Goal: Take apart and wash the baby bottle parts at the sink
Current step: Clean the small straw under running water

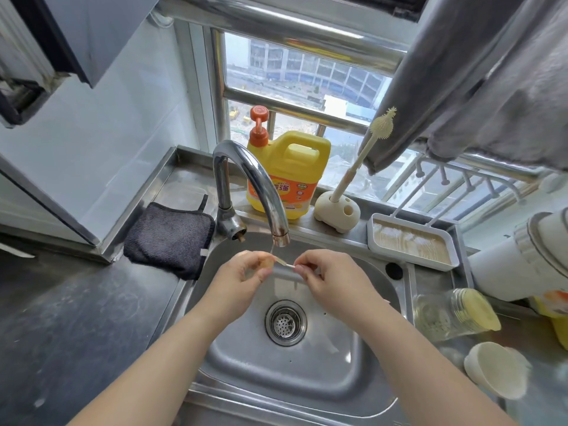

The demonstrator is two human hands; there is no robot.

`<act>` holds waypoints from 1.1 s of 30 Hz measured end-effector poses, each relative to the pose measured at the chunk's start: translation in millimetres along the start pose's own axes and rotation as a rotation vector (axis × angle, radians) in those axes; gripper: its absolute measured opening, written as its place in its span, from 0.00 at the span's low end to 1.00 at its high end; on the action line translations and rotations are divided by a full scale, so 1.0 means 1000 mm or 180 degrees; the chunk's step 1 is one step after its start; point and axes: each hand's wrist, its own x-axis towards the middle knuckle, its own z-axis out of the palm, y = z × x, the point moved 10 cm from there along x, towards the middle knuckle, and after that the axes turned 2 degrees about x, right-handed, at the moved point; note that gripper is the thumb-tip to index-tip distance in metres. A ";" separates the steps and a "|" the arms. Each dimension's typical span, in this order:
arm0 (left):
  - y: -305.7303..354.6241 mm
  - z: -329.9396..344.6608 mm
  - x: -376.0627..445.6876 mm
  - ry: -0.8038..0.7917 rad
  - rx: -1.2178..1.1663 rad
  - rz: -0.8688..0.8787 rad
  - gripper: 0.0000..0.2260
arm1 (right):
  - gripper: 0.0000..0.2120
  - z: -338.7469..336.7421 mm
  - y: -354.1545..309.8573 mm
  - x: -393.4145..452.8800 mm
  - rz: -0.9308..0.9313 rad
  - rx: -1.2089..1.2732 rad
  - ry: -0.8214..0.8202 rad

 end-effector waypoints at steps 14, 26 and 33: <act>0.028 -0.009 0.005 -0.0040 0.0389 0.0284 0.10 | 0.08 -0.003 -0.019 0.018 -0.0040 -0.0260 -0.0218; 0.015 -0.013 0.011 0.0053 0.0632 0.0095 0.04 | 0.07 -0.022 -0.017 0.028 -0.0164 -0.0839 0.0113; 0.017 -0.003 0.011 0.0006 0.0527 0.0086 0.05 | 0.05 -0.006 -0.004 0.027 0.0004 -0.0140 0.0242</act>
